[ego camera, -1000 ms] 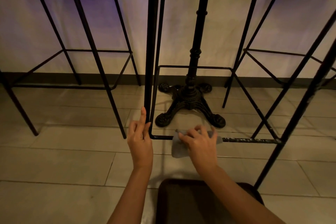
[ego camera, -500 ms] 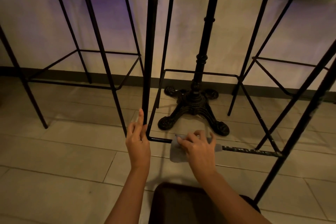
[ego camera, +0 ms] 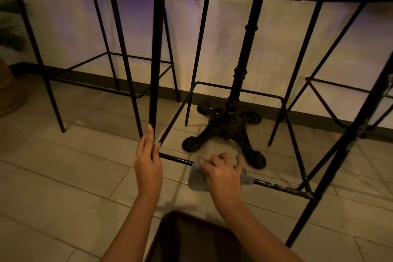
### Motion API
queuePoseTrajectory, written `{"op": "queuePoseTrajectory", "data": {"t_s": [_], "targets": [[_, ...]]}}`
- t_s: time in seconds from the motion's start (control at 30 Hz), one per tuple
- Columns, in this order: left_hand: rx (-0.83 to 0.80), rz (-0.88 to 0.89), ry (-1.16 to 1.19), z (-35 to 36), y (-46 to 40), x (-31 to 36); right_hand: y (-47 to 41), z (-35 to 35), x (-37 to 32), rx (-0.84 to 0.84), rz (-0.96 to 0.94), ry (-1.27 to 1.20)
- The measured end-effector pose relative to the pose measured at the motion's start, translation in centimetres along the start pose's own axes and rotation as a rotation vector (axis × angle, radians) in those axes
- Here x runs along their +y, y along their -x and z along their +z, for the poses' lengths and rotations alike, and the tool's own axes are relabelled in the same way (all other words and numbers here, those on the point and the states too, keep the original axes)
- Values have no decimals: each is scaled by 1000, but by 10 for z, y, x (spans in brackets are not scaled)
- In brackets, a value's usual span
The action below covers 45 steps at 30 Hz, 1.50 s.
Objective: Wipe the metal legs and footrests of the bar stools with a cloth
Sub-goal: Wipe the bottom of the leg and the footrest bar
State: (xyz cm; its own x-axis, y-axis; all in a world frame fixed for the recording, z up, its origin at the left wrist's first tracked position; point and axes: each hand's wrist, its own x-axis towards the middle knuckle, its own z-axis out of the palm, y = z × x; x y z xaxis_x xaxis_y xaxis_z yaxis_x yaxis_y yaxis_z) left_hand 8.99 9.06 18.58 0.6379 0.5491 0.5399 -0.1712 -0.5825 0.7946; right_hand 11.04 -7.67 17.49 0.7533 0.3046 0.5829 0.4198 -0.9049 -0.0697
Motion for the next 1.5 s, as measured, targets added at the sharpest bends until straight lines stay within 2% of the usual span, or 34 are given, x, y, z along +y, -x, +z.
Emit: {"op": "queuePoseTrajectory", "data": {"t_s": [0.17,0.33,0.67,1.0,1.2,1.5], "targets": [[-138,160,-132,7,39,4,5,9,11,-41,-8,-44],[-278,101,-86,15,48,-13,6,2,14,17,12,-25],[-242,188,-40,21,32,-16,6,3,10,45,51,1],[-343,109,91,13,32,-11,20,-12,24,6,138,-6],[-318,95,92,15,33,-11,15,-20,26,18,193,-77],[-323,114,65,12,34,-7,23,-18,38,31,200,-34]]}}
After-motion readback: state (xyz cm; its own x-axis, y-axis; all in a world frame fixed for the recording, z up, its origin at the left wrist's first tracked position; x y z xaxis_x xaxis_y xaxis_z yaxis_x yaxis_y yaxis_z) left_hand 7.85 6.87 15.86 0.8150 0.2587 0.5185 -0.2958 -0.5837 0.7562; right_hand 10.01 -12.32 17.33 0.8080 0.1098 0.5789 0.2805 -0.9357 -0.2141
